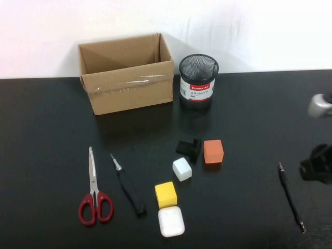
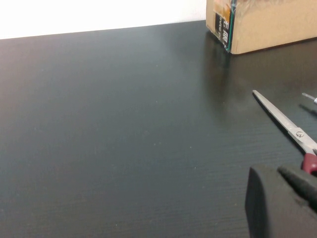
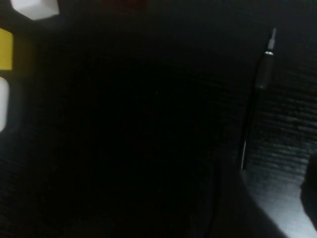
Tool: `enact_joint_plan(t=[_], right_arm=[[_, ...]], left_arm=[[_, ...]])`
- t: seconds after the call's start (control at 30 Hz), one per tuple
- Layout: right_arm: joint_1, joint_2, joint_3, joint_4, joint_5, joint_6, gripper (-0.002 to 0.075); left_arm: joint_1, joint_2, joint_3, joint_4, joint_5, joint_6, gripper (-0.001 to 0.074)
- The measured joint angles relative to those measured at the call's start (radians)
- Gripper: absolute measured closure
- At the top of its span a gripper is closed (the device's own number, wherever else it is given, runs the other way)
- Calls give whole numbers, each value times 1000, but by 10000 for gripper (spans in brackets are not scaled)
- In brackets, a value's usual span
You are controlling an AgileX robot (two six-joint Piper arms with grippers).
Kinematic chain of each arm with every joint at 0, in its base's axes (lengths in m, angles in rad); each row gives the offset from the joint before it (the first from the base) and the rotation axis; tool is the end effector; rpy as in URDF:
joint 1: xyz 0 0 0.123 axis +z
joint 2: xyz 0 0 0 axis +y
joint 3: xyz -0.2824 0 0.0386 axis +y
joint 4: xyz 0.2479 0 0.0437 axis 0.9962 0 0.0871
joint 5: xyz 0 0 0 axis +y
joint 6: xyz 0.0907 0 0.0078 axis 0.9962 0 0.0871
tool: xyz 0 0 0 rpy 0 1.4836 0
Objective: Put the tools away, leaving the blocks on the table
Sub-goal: Pick up the long Screwdriver from the table
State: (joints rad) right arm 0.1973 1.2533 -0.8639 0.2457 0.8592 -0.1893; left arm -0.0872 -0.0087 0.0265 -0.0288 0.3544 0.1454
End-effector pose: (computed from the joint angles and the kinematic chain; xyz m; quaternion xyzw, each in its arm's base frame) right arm 0.2234 0.0618 0.2681 -0.1283 0.9651 0.1079 0.2013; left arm 0.0530 -0.0055 0.1727 0.0851 0.7958 0.0054 0.5996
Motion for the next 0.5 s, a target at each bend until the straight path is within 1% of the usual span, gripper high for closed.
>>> enact_joint_plan(t=[0.13, 0.33, 0.5], right_arm=[[25, 124, -88, -46, 2, -1, 440], [42, 320, -211, -112, 20, -2, 433], [42, 454, -244, -122, 11, -2, 433]], left_arm=[[0, 0, 0, 0, 0, 0, 735], [0, 0, 0, 0, 0, 0, 735], [0, 0, 0, 0, 0, 0, 735]])
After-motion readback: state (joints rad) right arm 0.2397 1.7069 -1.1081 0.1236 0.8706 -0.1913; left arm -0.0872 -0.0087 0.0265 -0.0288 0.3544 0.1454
